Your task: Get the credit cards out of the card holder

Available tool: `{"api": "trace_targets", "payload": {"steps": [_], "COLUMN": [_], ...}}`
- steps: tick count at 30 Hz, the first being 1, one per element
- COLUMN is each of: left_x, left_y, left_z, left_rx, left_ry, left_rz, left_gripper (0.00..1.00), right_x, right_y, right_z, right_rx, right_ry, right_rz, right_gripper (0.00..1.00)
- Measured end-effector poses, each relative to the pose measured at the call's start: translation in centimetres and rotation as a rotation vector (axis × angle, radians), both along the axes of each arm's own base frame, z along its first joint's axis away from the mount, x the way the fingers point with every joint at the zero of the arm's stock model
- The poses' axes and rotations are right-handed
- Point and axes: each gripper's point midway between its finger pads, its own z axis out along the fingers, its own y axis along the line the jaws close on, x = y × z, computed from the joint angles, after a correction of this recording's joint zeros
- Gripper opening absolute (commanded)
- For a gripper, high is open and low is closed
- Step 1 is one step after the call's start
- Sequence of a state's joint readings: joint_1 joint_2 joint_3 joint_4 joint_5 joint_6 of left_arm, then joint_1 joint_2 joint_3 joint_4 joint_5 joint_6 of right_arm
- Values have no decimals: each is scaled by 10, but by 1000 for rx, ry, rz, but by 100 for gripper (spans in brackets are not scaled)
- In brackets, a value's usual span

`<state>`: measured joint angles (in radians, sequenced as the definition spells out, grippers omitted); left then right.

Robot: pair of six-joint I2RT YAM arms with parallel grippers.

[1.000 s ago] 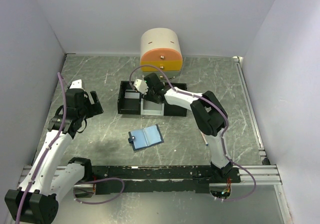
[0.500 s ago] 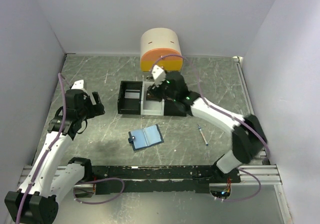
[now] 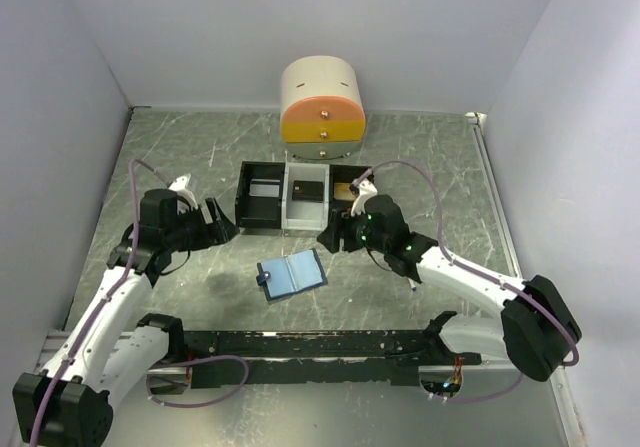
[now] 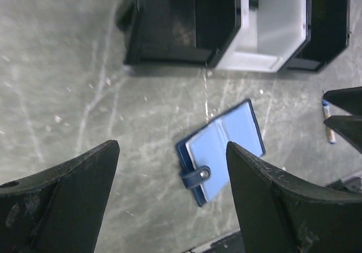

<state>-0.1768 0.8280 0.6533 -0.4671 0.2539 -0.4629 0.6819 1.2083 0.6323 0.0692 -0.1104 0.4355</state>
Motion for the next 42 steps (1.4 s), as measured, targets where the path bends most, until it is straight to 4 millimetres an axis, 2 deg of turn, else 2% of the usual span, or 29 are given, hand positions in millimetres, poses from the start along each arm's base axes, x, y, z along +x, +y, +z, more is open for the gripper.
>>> {"api": "trace_targets", "payload": {"steps": [4, 8, 12, 16, 23, 29, 32, 42], "left_x": [-20, -41, -62, -77, -90, -92, -93, -97], "left_y": [-18, -42, -69, -86, -91, -100, -102, -97], "left_z": [-20, -24, -29, -47, -90, -97, -101, -123], "left_rx": [-81, -136, -159, -127, -11, -22, -14, 60], "left_ry": [77, 107, 140, 207, 330, 324, 333, 373], "left_rz": [-15, -64, -132, -151, -100, -90, -87, -62], "left_gripper": [87, 85, 80, 72, 64, 58, 52, 40], "right_x": [-34, -57, -65, -64, -66, -62, -62, -60], "right_y": [2, 10, 24, 29, 34, 41, 40, 36], "right_z": [-25, -42, -48, -62, -79, -81, -83, -96], "right_rx": [92, 103, 97, 77, 58, 56, 46, -2], "right_ry": [161, 257, 295, 338, 390, 400, 400, 414], "right_rz": [-19, -26, -22, -40, -40, -31, -35, -51], "right_gripper": [58, 56, 51, 41, 36, 35, 35, 33]}}
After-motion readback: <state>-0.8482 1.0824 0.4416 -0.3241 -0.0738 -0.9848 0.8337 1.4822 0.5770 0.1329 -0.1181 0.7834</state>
